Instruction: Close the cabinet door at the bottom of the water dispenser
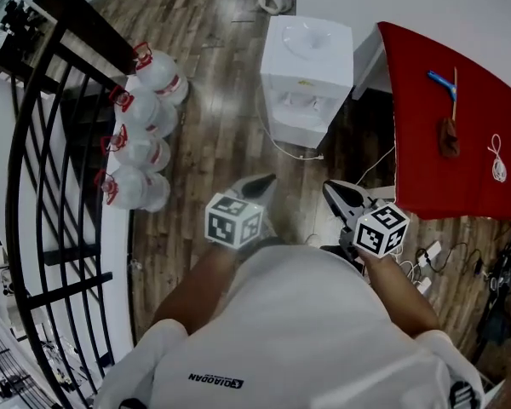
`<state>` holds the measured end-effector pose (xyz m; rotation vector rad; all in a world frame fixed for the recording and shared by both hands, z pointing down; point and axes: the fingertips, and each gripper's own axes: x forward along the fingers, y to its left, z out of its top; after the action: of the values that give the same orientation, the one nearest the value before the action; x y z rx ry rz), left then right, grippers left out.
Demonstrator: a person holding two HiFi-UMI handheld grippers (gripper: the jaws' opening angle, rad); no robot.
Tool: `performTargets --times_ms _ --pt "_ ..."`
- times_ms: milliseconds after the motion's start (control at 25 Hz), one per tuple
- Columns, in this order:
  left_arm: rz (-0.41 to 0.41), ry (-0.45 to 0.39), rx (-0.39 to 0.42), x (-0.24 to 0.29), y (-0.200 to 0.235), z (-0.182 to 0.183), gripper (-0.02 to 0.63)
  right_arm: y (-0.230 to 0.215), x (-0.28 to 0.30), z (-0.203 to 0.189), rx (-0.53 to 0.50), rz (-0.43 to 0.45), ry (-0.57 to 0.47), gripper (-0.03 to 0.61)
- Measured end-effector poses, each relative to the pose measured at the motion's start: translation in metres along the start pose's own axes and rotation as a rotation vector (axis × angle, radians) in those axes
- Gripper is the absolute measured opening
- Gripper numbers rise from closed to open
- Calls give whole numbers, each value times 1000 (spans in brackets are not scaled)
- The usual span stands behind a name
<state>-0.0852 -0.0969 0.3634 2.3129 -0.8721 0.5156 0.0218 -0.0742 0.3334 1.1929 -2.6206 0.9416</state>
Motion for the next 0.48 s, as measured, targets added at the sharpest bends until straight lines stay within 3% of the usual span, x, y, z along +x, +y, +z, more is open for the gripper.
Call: performTargets --times_ms 280,480 --pt "5 -72 37 11 -80 14 -2 13 -61 13 -102 68 -57 21" --pt "18 -69 37 2 -115 -9 -2 3 -96 2 -38 21 -86 21"
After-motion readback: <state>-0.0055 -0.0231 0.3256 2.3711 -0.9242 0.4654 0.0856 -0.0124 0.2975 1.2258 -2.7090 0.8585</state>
